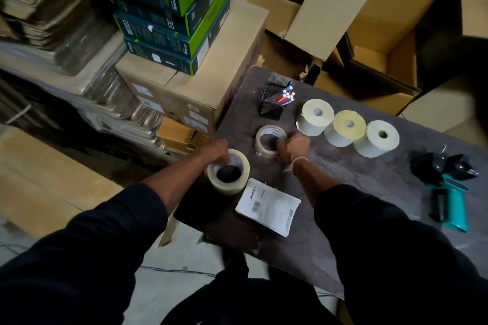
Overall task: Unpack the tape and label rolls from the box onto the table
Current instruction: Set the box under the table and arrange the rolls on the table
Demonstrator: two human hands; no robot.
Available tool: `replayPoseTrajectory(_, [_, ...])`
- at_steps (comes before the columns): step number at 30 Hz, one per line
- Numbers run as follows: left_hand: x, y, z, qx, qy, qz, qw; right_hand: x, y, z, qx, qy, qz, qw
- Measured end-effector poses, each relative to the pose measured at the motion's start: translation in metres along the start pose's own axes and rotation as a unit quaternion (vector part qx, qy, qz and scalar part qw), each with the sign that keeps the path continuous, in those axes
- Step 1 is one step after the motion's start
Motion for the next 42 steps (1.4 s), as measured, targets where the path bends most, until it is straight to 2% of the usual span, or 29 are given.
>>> replayPoseTrajectory(6, [-0.042,-0.026,-0.025,0.002,0.079,-0.042,0.996,-0.021,-0.003,-0.029,0.010,0.003,-0.032,0.999])
replayPoseTrajectory(15, [-0.075,-0.056,-0.052,-0.011,0.153,-0.109,0.982,-0.028,-0.007,-0.051,0.033,0.033,-0.027,0.999])
replayPoseTrajectory(21, [-0.070,-0.064,-0.046,-0.030,0.187,-0.101,0.977,-0.019,-0.010,-0.041,0.039,-0.043,-0.010,0.998])
replayPoseTrajectory(27, [-0.069,-0.065,-0.044,-0.024,0.207,-0.111,0.972,-0.011,-0.012,-0.045,0.059,-0.067,-0.001,0.996])
replayPoseTrajectory(31, [-0.064,-0.067,-0.043,-0.010,0.245,-0.066,0.967,-0.021,-0.009,-0.038,0.049,-0.020,0.002,0.999])
replayPoseTrajectory(33, [-0.067,-0.067,-0.044,0.003,0.282,-0.050,0.958,-0.030,-0.011,-0.032,0.041,0.027,-0.024,0.998])
replayPoseTrajectory(35, [-0.079,-0.064,-0.048,0.017,0.301,-0.067,0.951,-0.043,-0.013,-0.020,0.023,0.062,-0.063,0.996])
replayPoseTrajectory(37, [-0.095,-0.062,-0.057,0.055,0.309,-0.111,0.943,-0.051,-0.019,-0.003,-0.008,0.037,-0.075,0.996])
replayPoseTrajectory(39, [-0.109,-0.066,-0.067,0.099,0.328,-0.143,0.928,-0.055,-0.028,0.014,-0.029,-0.057,-0.074,0.995])
replayPoseTrajectory(42, [-0.121,-0.083,-0.081,0.132,0.327,-0.158,0.922,-0.054,-0.045,0.029,-0.006,-0.203,-0.067,0.977])
Point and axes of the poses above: each hand's wrist, its own y-axis away from the middle knuckle, its own x-axis out of the palm, z = x × y, the point moved 7 cm from there along -y, towards the middle knuckle, and after that the axes turned 8 degrees about -x, right-handed, at the moved point
